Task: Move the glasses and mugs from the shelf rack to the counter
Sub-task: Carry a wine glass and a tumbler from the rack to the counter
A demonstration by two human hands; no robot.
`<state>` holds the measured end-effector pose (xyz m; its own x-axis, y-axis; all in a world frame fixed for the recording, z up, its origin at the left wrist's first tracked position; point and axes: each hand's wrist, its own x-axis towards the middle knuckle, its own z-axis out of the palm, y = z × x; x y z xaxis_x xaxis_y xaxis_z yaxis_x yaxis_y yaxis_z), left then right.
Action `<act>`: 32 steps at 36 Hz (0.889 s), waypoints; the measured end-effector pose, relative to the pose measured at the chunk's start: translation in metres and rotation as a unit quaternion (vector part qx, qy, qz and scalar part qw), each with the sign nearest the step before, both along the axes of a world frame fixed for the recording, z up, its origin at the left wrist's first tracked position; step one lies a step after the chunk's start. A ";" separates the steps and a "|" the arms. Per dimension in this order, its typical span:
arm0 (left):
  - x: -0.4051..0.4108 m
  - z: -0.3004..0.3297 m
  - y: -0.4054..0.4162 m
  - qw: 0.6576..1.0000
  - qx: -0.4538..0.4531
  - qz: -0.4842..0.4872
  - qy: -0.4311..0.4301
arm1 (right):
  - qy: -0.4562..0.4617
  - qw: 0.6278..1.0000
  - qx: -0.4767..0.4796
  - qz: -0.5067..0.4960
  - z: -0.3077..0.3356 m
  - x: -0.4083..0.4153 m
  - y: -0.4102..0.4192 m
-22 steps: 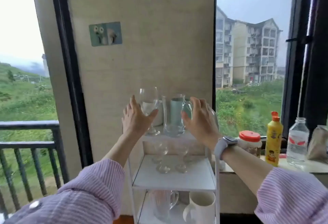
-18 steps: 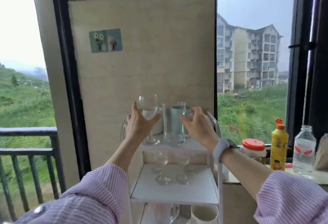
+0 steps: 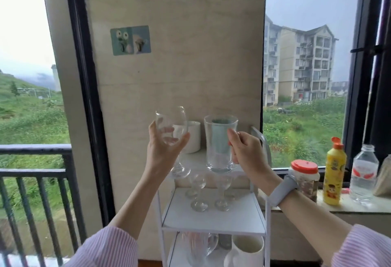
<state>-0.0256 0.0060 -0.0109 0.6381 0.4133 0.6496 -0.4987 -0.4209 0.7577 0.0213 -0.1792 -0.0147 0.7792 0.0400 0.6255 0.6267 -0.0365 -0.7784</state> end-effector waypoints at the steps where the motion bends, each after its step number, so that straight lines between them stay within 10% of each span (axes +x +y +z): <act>1: -0.010 -0.006 0.000 1.000 0.006 -0.005 0.002 | -0.014 1.000 0.007 -0.007 -0.006 -0.009 -0.004; 19: -0.086 -0.116 -0.123 0.979 0.065 -0.160 0.107 | 0.008 0.979 -0.120 -0.165 -0.123 -0.159 -0.142; 32: -0.156 -0.135 -0.439 0.903 0.088 -0.409 0.102 | 0.113 0.908 -0.089 -0.393 -0.140 -0.323 -0.425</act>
<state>-0.1821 -0.4332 -0.1455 0.7968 -0.3484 0.4937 -0.5547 -0.0976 0.8263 -0.3012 -0.6045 -0.1544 0.7189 -0.4994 0.4835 0.1772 -0.5409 -0.8222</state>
